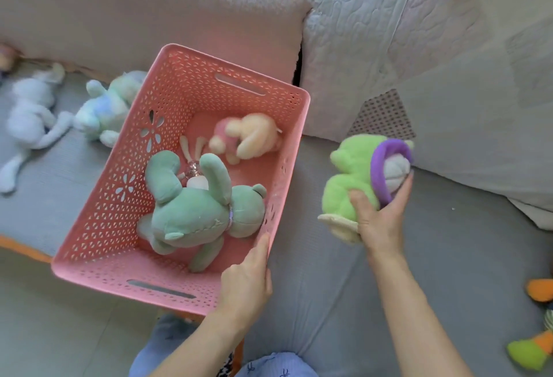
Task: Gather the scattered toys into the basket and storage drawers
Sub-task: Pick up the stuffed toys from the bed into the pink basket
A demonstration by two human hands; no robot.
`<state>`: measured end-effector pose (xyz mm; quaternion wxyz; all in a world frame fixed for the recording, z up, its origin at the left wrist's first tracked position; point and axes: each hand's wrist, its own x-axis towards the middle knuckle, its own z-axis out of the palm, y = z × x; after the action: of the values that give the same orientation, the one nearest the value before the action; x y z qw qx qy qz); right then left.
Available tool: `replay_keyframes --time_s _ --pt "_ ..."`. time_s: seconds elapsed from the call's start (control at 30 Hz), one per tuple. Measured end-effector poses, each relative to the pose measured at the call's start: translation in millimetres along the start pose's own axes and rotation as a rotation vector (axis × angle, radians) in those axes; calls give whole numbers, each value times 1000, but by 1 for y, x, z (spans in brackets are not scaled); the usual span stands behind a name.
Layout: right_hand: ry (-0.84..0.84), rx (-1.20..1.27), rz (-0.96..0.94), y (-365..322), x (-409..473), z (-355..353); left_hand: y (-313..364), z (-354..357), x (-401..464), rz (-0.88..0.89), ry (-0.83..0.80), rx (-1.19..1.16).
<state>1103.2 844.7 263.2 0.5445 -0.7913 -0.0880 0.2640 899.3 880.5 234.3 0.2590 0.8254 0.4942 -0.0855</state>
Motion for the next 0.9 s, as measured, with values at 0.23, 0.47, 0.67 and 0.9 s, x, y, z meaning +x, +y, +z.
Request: replay_keyframes --time_s 0.23,0.47,0.67,0.9 --pt "-541 -71 -145 -86 -13 88 4 -4 0 -13 -55 32" --pt "-489 -260 -138 -61 -16 80 -9 -17 2 28 9 6" --pt "-308 -321 14 -12 -15 11 -11 -30 2 61 131 -22" --pt "14 -375 204 49 4 -112 46 -37 25 129 128 121"
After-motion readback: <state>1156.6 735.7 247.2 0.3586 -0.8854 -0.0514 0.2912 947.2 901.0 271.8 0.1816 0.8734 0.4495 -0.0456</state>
